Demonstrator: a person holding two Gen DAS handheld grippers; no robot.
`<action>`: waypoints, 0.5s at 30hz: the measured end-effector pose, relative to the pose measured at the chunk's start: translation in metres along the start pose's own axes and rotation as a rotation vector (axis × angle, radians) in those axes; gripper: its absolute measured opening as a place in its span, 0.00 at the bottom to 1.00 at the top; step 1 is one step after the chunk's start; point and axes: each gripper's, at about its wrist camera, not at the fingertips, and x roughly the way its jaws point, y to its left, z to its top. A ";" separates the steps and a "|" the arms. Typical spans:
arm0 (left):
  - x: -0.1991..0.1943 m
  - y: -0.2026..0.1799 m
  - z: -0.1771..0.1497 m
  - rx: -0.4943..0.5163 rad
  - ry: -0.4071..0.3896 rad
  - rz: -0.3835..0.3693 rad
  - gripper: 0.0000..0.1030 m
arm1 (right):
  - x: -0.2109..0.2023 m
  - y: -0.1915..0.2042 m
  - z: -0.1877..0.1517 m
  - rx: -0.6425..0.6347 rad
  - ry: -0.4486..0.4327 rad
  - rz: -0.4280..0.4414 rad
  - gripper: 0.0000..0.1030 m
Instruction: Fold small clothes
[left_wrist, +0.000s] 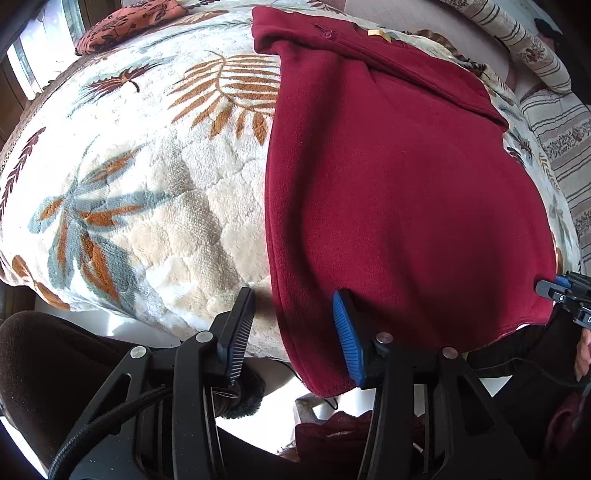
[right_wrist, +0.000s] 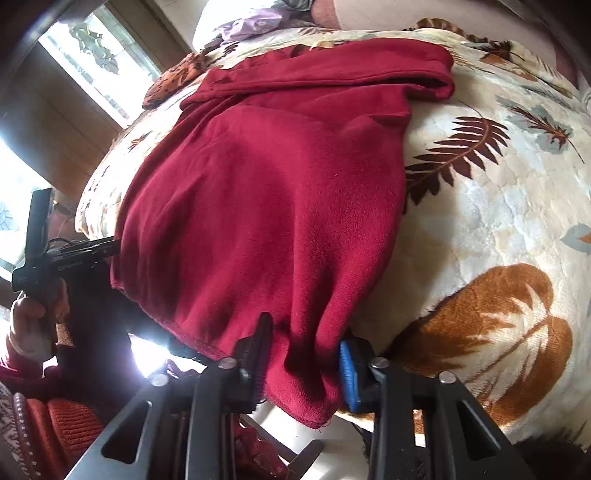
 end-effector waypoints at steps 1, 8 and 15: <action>0.000 0.000 0.000 -0.002 -0.001 0.001 0.45 | 0.001 0.001 0.000 -0.011 0.005 0.014 0.26; 0.001 0.006 0.000 -0.024 0.005 -0.036 0.45 | 0.008 -0.013 0.001 0.079 -0.004 0.069 0.27; -0.005 0.010 -0.003 -0.003 0.016 -0.069 0.24 | 0.010 -0.011 0.002 0.070 -0.019 0.088 0.30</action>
